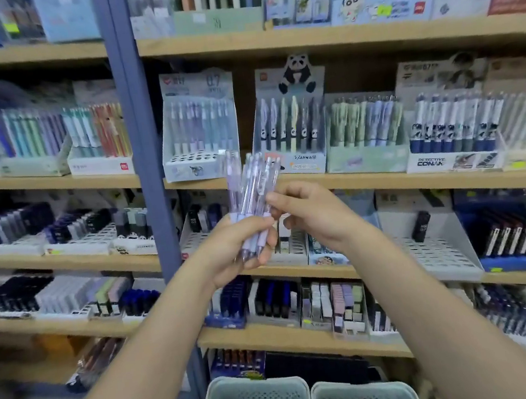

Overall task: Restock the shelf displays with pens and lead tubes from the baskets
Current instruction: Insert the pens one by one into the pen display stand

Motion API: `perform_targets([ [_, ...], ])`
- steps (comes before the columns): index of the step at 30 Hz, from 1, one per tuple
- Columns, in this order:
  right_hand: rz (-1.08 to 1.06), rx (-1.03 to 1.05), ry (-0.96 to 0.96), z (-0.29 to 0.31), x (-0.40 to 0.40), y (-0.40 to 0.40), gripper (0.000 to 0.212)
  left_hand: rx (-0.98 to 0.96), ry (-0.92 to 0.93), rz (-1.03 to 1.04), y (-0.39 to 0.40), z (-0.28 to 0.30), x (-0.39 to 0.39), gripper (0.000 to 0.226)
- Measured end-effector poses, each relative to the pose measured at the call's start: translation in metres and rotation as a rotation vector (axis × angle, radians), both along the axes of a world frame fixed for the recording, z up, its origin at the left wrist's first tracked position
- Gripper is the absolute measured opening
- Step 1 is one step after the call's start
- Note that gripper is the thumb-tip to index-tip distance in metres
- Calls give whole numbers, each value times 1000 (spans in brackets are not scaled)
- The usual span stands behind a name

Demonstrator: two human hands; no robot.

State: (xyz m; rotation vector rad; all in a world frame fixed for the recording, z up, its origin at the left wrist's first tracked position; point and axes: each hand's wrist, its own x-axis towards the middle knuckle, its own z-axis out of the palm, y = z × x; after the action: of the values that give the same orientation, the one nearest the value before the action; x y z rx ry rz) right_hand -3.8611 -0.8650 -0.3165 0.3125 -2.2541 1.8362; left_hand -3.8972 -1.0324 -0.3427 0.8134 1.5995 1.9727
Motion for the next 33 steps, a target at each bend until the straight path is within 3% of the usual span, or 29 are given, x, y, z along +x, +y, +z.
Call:
perform_targets([
  [4,4,-3,50,22,7,-4,11,66,23,22,-1,18,1,20],
  [11,-33,-52,61,36,10,-12,17,243,-74,9,-2,21,-6,14],
  [17,-160,-116,82,41,4,-26,22,144,38,250,-2,23,-8,5],
  [27,-293,-224,158,53,-40,-39,23,102,-26,449,-31,28,-41,19],
  [33,-434,68,86,51,-80,-42,30,93,-1,745,-50,25,-94,18],
])
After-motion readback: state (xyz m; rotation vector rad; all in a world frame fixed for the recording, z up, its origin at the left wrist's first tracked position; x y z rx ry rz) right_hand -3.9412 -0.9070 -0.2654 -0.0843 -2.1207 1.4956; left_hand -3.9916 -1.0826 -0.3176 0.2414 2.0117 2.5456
